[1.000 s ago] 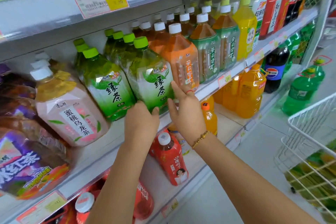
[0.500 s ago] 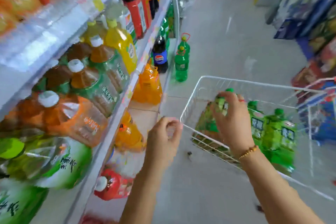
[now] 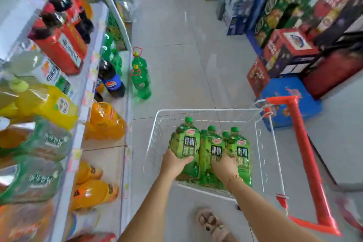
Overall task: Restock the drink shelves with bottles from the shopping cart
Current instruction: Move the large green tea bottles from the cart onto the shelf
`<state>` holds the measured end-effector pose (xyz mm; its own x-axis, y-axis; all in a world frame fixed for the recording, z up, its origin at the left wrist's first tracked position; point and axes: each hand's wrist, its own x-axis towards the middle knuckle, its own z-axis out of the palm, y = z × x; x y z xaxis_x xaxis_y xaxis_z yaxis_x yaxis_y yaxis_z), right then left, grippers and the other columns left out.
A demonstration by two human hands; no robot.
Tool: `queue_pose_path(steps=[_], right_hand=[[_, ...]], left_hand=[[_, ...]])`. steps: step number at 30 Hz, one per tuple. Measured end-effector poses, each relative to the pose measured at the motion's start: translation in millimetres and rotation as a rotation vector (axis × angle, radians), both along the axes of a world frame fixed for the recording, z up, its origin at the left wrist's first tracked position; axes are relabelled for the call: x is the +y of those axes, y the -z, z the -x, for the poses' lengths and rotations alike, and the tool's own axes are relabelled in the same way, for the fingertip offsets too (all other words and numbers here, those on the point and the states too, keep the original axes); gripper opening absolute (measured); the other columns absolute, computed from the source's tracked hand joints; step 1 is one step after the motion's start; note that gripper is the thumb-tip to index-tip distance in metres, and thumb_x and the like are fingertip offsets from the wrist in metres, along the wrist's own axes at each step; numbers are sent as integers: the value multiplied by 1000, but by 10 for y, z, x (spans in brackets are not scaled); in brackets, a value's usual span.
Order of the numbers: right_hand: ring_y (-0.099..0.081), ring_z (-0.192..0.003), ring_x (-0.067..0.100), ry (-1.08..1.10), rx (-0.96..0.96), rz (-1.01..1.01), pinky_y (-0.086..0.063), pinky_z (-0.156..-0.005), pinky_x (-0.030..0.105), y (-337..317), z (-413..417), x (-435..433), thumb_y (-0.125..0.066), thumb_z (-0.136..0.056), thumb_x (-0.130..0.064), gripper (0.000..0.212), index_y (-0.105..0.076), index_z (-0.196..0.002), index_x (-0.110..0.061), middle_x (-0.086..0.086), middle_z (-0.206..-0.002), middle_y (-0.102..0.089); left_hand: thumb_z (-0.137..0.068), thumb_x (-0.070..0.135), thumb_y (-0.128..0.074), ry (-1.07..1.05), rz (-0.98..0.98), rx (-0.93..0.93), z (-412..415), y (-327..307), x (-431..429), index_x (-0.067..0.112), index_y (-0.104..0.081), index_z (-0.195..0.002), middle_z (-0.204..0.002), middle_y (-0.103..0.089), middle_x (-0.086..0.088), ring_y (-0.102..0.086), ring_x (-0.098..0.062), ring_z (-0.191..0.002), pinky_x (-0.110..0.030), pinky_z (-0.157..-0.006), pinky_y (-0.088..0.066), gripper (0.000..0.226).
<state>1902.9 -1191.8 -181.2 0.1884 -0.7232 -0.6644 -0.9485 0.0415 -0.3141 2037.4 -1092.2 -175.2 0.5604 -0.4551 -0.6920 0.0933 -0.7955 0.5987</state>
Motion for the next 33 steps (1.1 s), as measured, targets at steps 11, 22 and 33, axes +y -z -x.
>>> queue_pose_path(steps=[11, 22, 33], right_hand=[[-64, -91, 25, 261, -142, -340, -58, -73, 37, 32, -207, -168, -78, -72, -28, 94, -19, -144, -17, 11, -107, -58], [-52, -115, 30, 104, -196, -523, -45, -96, 40, -79, -300, -485, -81, -68, -16, 92, -22, -138, -11, 14, -129, -47], [-55, -105, 27, -110, -100, -396, -49, -77, 32, -287, -376, -504, -84, -62, -21, 111, -13, -146, -7, 18, -136, -46]], left_hand=[[-52, 35, -89, -89, -193, 281, -393, -75, -10, 19, -65, -92, -95, -72, -1, -68, -21, -91, -42, -91, -52, 49], [-58, 31, -87, -250, -169, 285, -368, -56, 52, 17, -65, -96, -94, -71, 0, -67, -15, -86, -33, -76, -53, 46], [-43, 39, -91, -456, -167, 87, -181, -142, 50, 17, -55, -108, -102, -67, 4, -63, -14, -90, -24, -69, -47, 78]])
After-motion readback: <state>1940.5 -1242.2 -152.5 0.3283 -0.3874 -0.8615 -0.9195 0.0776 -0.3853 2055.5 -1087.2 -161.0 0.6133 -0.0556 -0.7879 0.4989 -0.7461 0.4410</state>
